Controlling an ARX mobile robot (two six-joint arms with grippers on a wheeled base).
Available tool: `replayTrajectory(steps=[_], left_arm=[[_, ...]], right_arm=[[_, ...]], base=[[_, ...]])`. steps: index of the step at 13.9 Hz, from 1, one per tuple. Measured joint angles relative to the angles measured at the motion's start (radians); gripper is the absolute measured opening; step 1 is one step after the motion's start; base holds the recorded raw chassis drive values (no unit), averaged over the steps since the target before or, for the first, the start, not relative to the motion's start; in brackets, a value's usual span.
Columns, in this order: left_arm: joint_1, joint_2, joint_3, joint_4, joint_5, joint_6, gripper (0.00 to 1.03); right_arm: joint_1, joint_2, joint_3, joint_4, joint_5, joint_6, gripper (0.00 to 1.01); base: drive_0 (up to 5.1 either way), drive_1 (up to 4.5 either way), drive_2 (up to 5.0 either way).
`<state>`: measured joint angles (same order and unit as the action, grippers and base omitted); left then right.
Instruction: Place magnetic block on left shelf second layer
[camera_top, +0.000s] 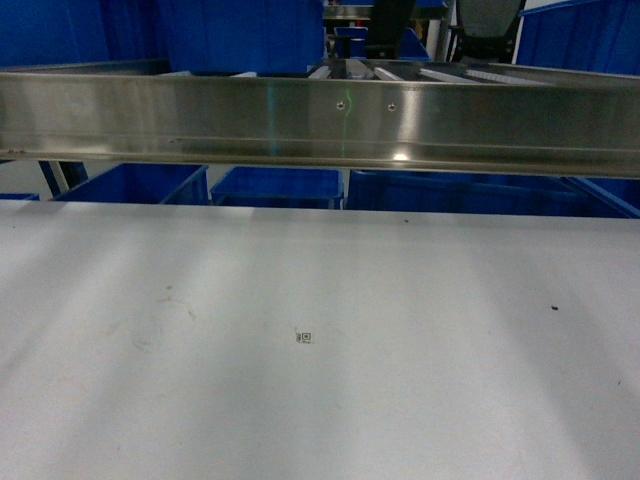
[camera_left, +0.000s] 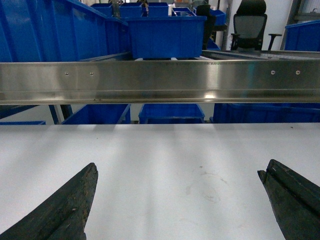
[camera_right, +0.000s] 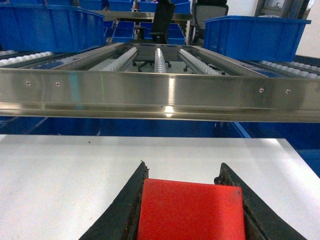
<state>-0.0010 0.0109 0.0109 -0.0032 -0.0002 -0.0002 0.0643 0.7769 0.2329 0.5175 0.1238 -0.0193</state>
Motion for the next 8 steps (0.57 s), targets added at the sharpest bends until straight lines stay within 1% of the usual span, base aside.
replayTrajectory(steps=[1, 2, 8], left_arm=[[0.0, 0.0, 0.0, 0.0, 0.0, 0.0, 0.98], [0.0, 0.0, 0.0, 0.0, 0.0, 0.0, 0.98], [0.0, 0.0, 0.0, 0.003, 0.002, 0.0, 0.98]], right_arm=[[-0.01, 0.005, -0.001, 0.017, -0.012, -0.002, 0.34], [-0.019, 0.007, -0.001, 0.025, -0.014, -0.004, 0.34], [-0.02, 0.007, -0.002, 0.023, -0.012, -0.005, 0.34]], base=[[0.0, 0.0, 0.0], [0.0, 0.0, 0.0], [0.0, 0.0, 0.0]])
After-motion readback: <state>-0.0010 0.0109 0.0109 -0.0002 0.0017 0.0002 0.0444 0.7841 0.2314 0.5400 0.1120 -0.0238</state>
